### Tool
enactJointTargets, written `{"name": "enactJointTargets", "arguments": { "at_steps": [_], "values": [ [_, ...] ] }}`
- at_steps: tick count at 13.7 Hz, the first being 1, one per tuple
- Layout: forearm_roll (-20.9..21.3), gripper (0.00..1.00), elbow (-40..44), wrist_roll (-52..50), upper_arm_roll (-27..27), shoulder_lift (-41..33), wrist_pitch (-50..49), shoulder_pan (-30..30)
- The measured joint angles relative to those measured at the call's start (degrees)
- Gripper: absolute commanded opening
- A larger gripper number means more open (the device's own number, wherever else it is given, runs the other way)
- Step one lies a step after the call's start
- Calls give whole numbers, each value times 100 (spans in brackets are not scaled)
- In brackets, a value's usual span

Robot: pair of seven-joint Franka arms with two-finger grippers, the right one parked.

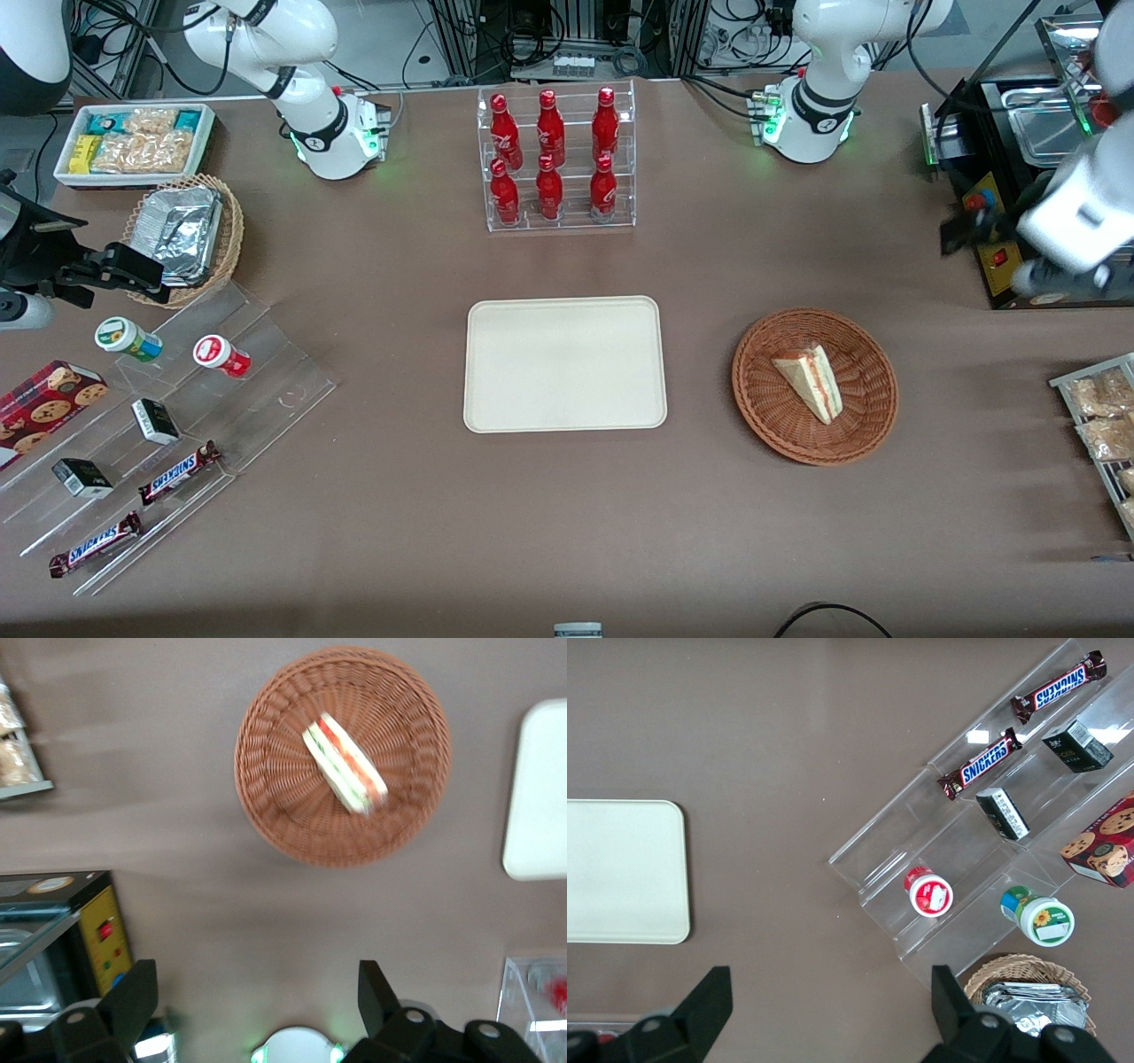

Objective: Place sandwich from basket to tray
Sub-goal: 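Move the left gripper over the wrapped sandwich in the wicker basket, then lower the left gripper and close it on the sandwich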

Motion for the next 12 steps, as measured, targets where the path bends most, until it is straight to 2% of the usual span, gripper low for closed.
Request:
{"name": "enactJointTargets", "arguments": {
  "at_steps": [4, 8, 12],
  "values": [
    [-3, 100, -596, -1263, -3, 889, 1538, 0],
    [-99, 100, -1750, -2705, -62, 949, 3360, -9],
    [-107, 100, -2517, -3787, -168, 932, 4386, -337]
  ]
}}
